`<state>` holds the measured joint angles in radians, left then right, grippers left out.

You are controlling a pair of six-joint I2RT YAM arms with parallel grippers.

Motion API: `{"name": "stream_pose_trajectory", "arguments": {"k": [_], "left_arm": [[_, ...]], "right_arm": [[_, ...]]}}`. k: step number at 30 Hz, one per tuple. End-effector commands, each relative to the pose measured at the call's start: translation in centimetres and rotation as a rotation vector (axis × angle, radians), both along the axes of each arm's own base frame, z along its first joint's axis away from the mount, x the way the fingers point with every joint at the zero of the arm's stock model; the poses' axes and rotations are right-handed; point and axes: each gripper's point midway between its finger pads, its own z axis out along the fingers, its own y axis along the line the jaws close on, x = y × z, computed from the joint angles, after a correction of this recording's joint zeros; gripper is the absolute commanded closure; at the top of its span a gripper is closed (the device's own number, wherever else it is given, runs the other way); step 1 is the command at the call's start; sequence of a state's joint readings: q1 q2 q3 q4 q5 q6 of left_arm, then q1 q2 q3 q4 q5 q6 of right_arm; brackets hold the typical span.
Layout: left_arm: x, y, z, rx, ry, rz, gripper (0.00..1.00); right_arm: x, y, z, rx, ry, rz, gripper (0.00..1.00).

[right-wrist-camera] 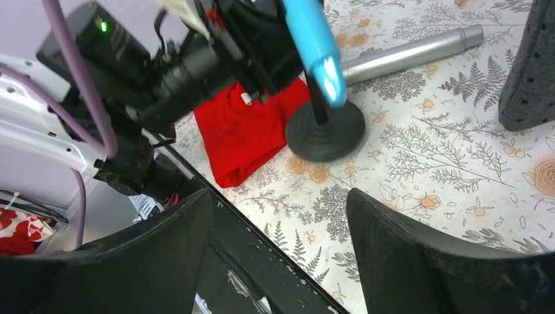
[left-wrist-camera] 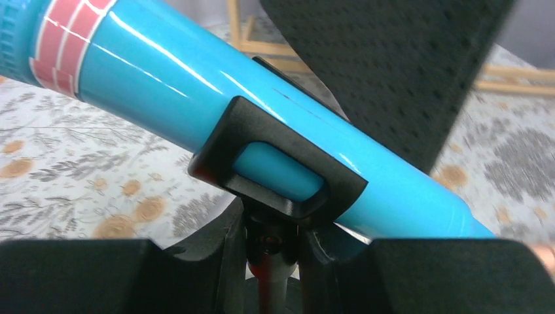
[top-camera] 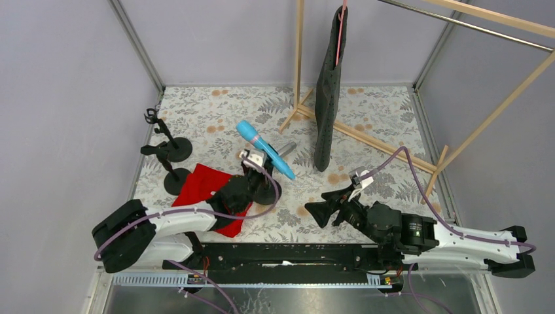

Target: Attach the microphones to the stand

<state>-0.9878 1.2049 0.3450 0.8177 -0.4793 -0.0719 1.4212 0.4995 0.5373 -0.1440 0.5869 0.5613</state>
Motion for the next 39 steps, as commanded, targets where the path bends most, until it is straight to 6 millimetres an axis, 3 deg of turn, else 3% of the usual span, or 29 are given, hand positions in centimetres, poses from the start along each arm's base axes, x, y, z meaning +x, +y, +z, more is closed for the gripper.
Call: {"name": "stream_pose_trajectory", "arguments": {"k": [1, 7, 12, 15, 24, 33, 39], "left_arm": [[3.6, -0.1, 9.6, -0.259, -0.109, 0.055, 1.00], [6.4, 0.3, 14.9, -0.363, -0.193, 0.054, 1.00], [8.6, 0.4, 17.6, -0.380, -0.276, 0.015, 1.00], [10.8, 1.2, 18.3, -0.383, -0.322, 0.028, 1.00], [20.0, 3.6, 18.5, -0.374, -0.479, 0.046, 1.00], [28.8, 6.1, 14.2, -0.272, -0.441, 0.138, 1.00], [32.0, 7.4, 12.0, -0.236, -0.408, 0.158, 1.00]], "right_arm": [[0.5, -0.6, -0.6, 0.014, 0.014, -0.052, 0.19], [0.5, -1.0, -1.2, -0.013, 0.023, -0.061, 0.19], [0.7, -1.7, -1.6, -0.033, 0.028, -0.084, 0.19], [0.8, -1.8, -2.0, -0.032, 0.034, -0.092, 0.19], [0.6, -2.3, -4.1, -0.061, 0.080, -0.110, 0.19], [1.2, -3.2, -4.5, -0.081, 0.057, -0.150, 0.19], [1.6, -4.0, -4.5, -0.105, 0.040, -0.179, 0.19]]}}
